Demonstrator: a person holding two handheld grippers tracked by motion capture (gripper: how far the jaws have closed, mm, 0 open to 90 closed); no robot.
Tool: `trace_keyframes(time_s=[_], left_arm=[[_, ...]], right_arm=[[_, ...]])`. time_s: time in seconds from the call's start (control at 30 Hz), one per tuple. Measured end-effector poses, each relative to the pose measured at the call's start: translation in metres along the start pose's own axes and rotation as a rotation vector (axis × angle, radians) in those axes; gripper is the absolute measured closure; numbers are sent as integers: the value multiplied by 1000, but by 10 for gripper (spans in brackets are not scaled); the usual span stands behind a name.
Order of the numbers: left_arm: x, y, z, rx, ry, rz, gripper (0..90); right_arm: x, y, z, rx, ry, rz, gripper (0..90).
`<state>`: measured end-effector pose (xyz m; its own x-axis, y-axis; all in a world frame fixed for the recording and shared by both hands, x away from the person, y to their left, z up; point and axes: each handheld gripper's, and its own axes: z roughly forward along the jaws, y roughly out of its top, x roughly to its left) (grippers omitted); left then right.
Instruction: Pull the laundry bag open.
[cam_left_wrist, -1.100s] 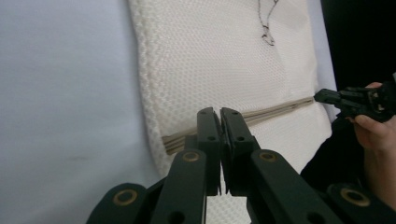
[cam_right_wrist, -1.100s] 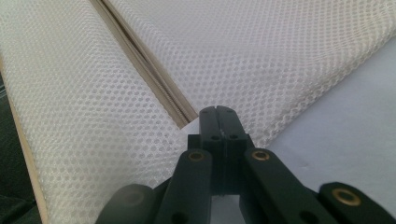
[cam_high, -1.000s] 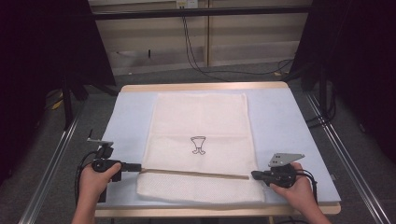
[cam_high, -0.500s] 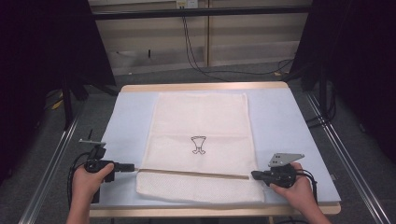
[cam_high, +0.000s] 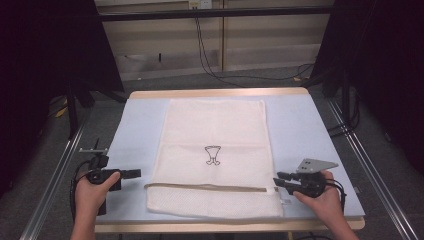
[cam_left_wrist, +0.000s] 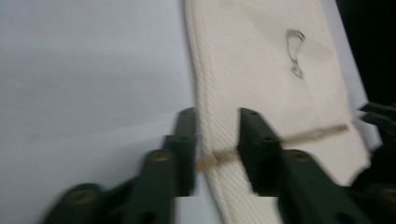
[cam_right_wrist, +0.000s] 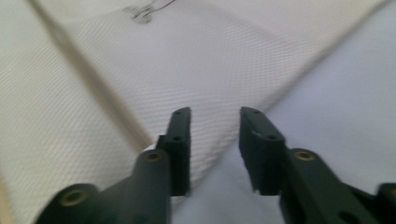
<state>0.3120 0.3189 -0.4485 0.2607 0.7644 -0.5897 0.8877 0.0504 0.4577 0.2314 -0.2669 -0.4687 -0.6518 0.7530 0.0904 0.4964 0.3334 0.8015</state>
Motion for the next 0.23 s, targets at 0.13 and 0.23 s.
trace_keyframes(time_s=[0.13,0.23], left_arm=[[-2,1,7,-31,65,29,562],[-3,1,12,-86,136,71,474]], right_arm=[[-15,-5,-6,-25,-141,85,415],[-23,-9,-6,-12,-186,100,348]])
